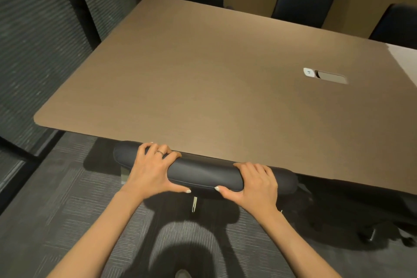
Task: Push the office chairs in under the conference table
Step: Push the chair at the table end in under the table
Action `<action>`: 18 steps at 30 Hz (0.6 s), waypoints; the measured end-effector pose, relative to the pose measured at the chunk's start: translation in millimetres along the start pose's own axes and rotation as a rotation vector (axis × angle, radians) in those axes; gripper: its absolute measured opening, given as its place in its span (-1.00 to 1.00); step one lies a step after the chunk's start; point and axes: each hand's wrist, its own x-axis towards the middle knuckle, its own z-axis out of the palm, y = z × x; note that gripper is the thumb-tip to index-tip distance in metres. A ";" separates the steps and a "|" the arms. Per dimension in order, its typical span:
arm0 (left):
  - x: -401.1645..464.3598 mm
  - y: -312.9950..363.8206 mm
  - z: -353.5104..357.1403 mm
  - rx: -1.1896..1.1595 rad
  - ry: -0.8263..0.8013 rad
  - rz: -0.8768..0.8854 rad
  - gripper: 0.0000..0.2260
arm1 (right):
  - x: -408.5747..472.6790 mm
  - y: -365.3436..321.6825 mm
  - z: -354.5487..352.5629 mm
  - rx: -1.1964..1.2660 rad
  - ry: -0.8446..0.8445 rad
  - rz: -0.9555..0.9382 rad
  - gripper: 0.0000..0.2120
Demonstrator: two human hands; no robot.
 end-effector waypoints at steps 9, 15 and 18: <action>-3.7 4.8 -3.6 -0.018 -0.019 -0.036 -0.20 | -1.3 1.2 -1.3 -0.017 0.014 -0.029 -0.37; -6.1 6.0 1.7 -0.020 0.007 -0.059 -0.18 | -5.2 0.2 -1.6 -0.033 -0.004 -0.002 -0.36; -7.0 6.7 3.1 -0.010 0.028 -0.069 -0.18 | -5.4 -0.4 -2.5 -0.036 -0.025 0.008 -0.36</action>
